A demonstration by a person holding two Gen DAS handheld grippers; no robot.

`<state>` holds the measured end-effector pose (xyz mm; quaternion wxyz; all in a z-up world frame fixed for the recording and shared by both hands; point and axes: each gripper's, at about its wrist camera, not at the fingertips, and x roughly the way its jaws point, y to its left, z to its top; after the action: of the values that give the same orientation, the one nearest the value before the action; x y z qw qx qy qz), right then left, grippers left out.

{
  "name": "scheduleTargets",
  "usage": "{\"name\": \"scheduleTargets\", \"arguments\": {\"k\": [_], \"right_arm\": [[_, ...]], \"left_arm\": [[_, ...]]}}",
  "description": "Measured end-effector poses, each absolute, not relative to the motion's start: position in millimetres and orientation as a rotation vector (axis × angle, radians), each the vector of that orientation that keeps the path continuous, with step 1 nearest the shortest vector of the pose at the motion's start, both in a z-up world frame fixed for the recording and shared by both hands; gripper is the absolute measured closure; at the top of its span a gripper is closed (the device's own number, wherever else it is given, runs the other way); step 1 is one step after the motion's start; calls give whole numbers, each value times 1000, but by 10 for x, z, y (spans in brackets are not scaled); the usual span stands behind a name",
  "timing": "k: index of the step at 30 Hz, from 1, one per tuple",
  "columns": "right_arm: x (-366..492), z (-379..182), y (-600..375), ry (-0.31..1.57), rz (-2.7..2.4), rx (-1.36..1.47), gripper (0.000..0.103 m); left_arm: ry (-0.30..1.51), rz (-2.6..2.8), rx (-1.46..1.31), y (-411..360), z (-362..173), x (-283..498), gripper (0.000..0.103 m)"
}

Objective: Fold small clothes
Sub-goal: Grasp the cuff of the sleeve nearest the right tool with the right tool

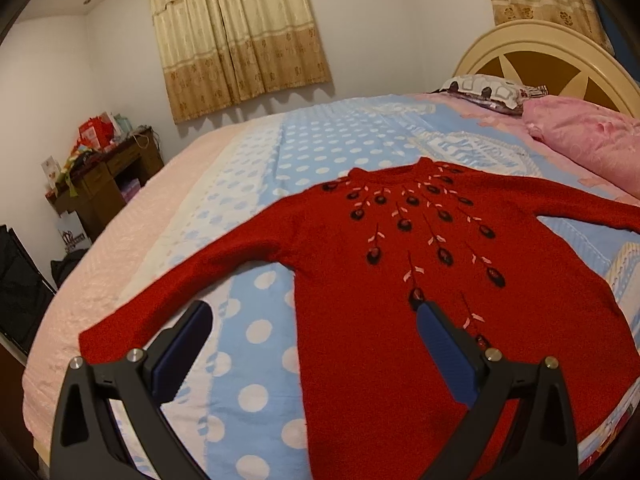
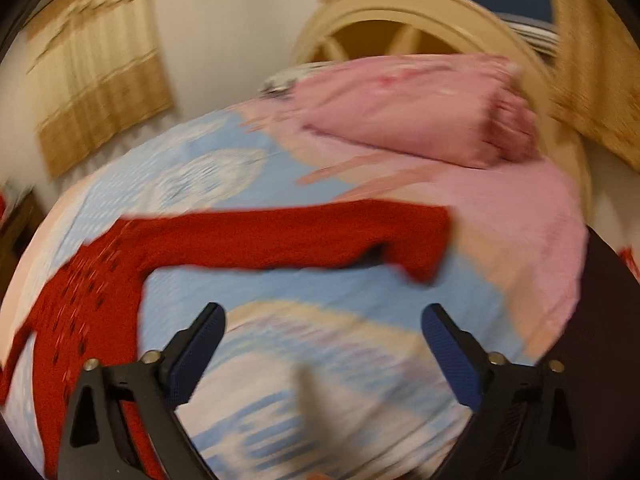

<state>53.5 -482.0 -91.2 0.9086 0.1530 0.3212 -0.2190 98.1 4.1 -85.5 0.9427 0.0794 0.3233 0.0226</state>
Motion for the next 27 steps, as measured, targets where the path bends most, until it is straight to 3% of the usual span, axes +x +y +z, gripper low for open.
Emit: {"name": "scheduleTargets", "arguments": {"k": [5,13,21,22,23,27], "right_arm": [[558,-952,-5338,670,-512,423,36],[800,-1103,-5574,723,-505,472,45],[935,-1145,-5622,746,-492,468,65],[942,-1144,-5639,746,-481,480,71],[962,-1151,-5651,756,-469,484,86],[1013,-1132,-5631,762,-445,479,93]], "left_arm": [[676,37,151,10,-898,1001,0],[673,38,138,22,-896,1030,0],[696,32,125,55,-960,1037,0],[699,32,122,59,-971,1037,0],[702,31,119,64,-982,1037,0],[708,31,108,97,-1011,1029,0]]}}
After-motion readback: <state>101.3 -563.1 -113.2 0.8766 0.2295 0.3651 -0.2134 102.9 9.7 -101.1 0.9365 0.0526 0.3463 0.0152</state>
